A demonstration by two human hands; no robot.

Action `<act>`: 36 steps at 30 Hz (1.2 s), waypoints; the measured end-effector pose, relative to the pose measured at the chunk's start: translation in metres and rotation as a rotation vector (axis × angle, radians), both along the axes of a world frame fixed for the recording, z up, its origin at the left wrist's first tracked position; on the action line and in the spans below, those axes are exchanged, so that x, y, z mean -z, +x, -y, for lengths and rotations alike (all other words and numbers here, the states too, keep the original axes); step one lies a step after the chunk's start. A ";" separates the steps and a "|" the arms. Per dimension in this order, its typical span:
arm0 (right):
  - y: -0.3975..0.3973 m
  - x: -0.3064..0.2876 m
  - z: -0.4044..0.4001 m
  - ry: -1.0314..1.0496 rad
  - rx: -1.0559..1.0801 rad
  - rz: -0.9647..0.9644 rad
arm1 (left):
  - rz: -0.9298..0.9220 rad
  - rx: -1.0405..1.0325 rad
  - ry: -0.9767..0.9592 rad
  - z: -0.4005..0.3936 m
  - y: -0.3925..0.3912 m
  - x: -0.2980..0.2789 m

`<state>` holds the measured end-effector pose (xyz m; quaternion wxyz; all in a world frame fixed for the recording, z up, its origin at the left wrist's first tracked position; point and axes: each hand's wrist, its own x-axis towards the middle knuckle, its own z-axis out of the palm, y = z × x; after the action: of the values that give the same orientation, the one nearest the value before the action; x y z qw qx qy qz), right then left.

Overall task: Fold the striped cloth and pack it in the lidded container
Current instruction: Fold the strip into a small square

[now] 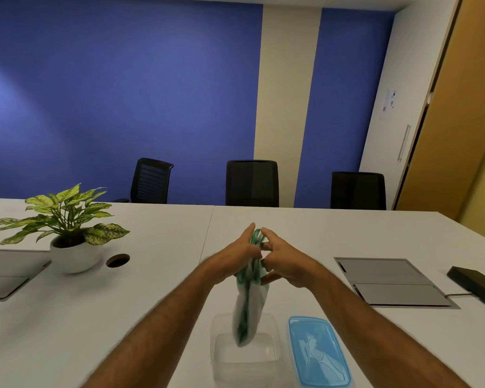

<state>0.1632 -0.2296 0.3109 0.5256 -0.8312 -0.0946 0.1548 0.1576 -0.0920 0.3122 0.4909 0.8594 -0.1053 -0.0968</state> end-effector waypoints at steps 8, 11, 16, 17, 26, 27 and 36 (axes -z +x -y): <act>0.010 0.027 -0.004 -0.218 0.186 0.273 | -0.008 0.102 0.069 -0.010 -0.002 0.000; 0.014 0.034 0.000 -0.154 0.206 0.300 | 0.098 0.079 0.177 -0.010 -0.003 0.000; 0.015 0.037 0.012 -0.401 0.249 0.497 | 0.289 0.093 0.306 -0.012 0.000 0.001; 0.015 0.037 0.015 -0.433 0.218 0.562 | 0.312 0.123 0.316 -0.013 0.000 0.000; 0.014 0.036 0.024 -0.332 -0.072 0.575 | 0.484 0.213 0.324 -0.018 0.008 0.003; 0.013 0.037 0.025 -0.327 -0.080 0.610 | 0.491 0.191 0.276 -0.020 0.009 0.004; 0.008 0.032 0.036 -0.114 -0.036 0.652 | 0.301 0.040 0.062 -0.053 0.011 0.033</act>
<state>0.1715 -0.2661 0.2790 0.4175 -0.8633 -0.2635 -0.1050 0.1685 -0.0387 0.2789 0.4406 0.8767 -0.1919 0.0199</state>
